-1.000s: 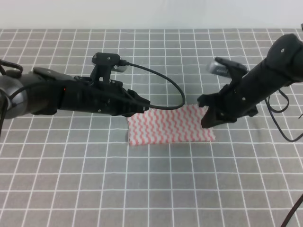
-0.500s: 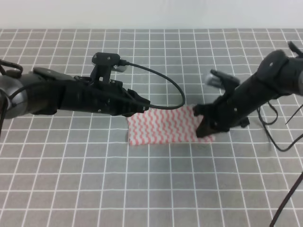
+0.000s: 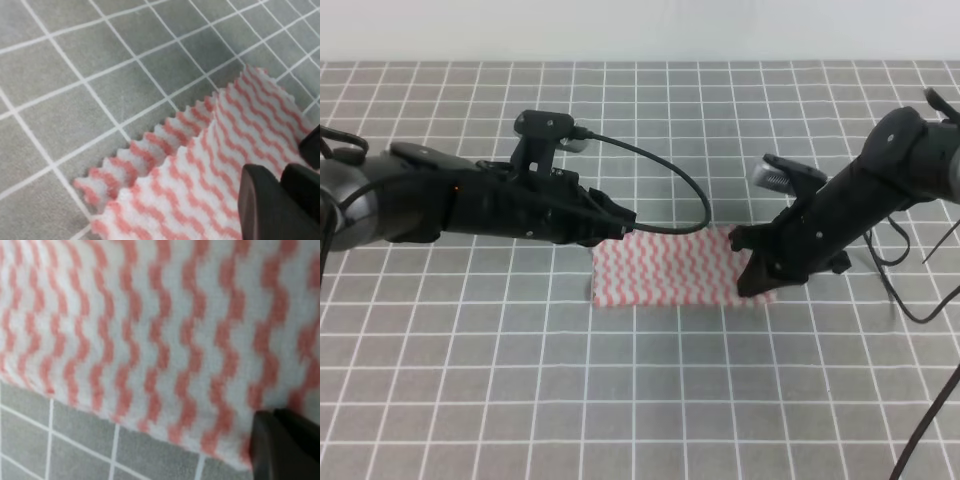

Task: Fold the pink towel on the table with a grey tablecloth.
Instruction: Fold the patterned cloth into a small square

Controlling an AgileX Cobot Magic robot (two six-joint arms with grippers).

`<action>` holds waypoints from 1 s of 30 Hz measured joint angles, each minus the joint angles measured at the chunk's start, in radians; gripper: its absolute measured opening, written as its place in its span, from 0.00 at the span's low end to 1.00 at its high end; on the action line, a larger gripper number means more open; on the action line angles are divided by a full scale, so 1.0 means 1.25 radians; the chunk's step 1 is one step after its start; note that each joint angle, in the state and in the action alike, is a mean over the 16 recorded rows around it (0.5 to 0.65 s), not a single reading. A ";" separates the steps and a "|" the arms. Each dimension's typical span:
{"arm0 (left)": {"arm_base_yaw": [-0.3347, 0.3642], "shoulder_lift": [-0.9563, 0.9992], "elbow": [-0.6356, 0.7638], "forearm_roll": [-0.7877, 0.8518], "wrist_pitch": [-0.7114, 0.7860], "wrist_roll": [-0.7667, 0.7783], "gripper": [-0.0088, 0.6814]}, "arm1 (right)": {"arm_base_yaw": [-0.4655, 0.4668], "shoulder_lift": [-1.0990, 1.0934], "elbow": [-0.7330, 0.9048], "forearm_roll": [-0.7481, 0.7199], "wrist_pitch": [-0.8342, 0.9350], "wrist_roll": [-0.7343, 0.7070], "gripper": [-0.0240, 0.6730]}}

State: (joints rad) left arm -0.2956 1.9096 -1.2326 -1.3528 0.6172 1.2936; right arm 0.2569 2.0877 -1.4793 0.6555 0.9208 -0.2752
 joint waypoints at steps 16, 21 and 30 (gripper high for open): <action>0.024 0.044 0.001 0.035 0.040 -0.053 0.03 | 0.000 -0.076 0.000 -0.015 -0.097 0.017 0.01; 0.020 0.078 0.001 0.038 0.022 -0.052 0.01 | 0.000 -0.079 0.001 -0.019 -0.109 0.026 0.01; 0.019 0.108 0.001 0.036 -0.019 -0.049 0.01 | 0.000 -0.079 0.001 -0.043 -0.101 0.052 0.09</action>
State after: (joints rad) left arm -0.2715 2.0441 -1.2314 -1.3074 0.5938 1.2327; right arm 0.2573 1.9884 -1.4781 0.6024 0.7944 -0.2099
